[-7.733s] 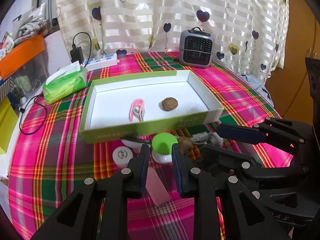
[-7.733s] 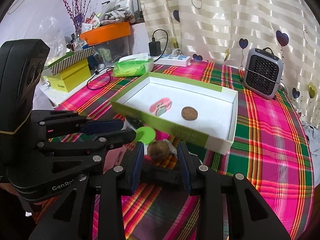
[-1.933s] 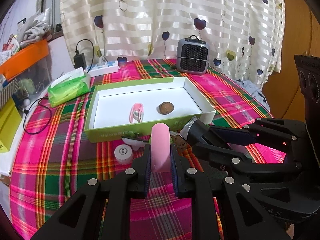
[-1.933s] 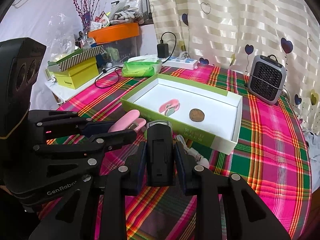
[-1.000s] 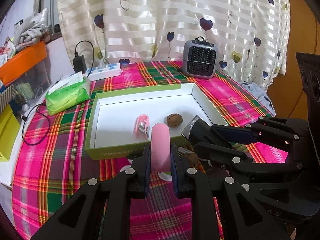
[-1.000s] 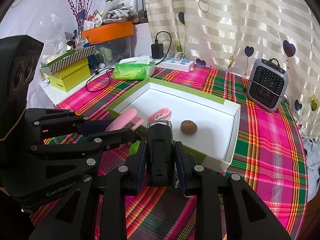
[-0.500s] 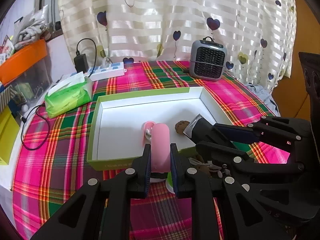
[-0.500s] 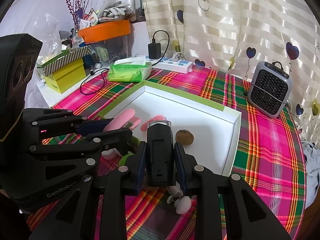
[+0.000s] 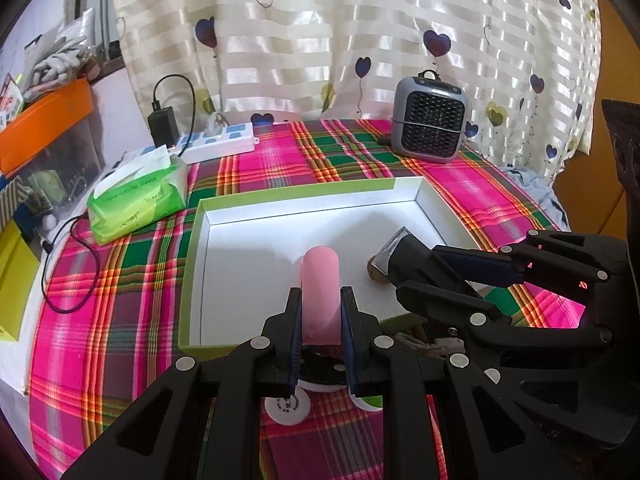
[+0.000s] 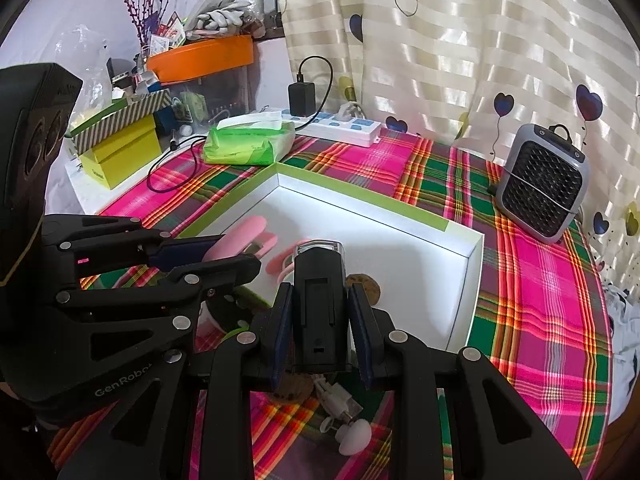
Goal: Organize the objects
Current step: 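Lift and carry the pink case and black cylinder over the box with both tools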
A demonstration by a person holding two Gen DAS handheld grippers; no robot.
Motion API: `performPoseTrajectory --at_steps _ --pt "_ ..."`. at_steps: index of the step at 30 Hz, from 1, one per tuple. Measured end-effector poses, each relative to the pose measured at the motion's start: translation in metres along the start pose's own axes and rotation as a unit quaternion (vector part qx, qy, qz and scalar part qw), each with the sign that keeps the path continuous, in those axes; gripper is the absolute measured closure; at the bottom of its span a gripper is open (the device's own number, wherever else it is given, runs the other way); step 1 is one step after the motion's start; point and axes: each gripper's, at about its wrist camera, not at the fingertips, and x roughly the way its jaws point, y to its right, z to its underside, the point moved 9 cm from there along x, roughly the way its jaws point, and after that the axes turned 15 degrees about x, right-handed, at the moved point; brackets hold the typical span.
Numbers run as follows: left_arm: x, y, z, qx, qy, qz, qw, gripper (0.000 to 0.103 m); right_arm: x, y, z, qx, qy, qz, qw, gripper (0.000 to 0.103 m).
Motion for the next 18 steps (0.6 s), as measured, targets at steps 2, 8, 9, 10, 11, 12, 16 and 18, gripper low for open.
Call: performPoseTrajectory --at_steps 2,8,9,10,11,12,16,18 --pt "0.002 -0.002 -0.001 0.000 -0.001 0.000 1.0000 0.087 0.003 0.000 -0.002 0.000 -0.001 0.001 1.000 0.074" --pt "0.010 -0.011 -0.005 -0.005 -0.001 -0.003 1.0000 0.087 0.012 0.000 -0.010 -0.001 -0.003 0.002 1.000 0.074" --pt "0.011 -0.013 -0.006 -0.005 -0.001 -0.004 1.0000 0.087 0.014 0.000 -0.011 -0.001 -0.004 0.002 1.000 0.074" --pt "0.012 -0.015 -0.007 -0.006 -0.001 -0.004 1.0000 0.087 0.015 0.000 -0.012 -0.001 -0.004 0.002 1.000 0.074" --pt "0.013 -0.016 -0.007 -0.007 0.000 -0.004 1.0000 0.087 0.017 0.000 -0.013 0.000 -0.004 0.002 1.000 0.074" --pt "0.015 -0.017 -0.007 -0.007 0.000 -0.004 1.0000 0.087 0.018 0.000 -0.014 0.000 -0.005 0.002 1.000 0.074" --pt "0.021 -0.022 -0.008 -0.008 -0.002 -0.004 1.0000 0.087 0.026 0.000 -0.016 0.003 -0.009 0.003 1.000 0.074" --pt "0.025 -0.023 -0.009 -0.009 -0.003 -0.005 0.9999 0.087 0.029 0.001 -0.017 0.005 -0.011 0.004 1.000 0.074"
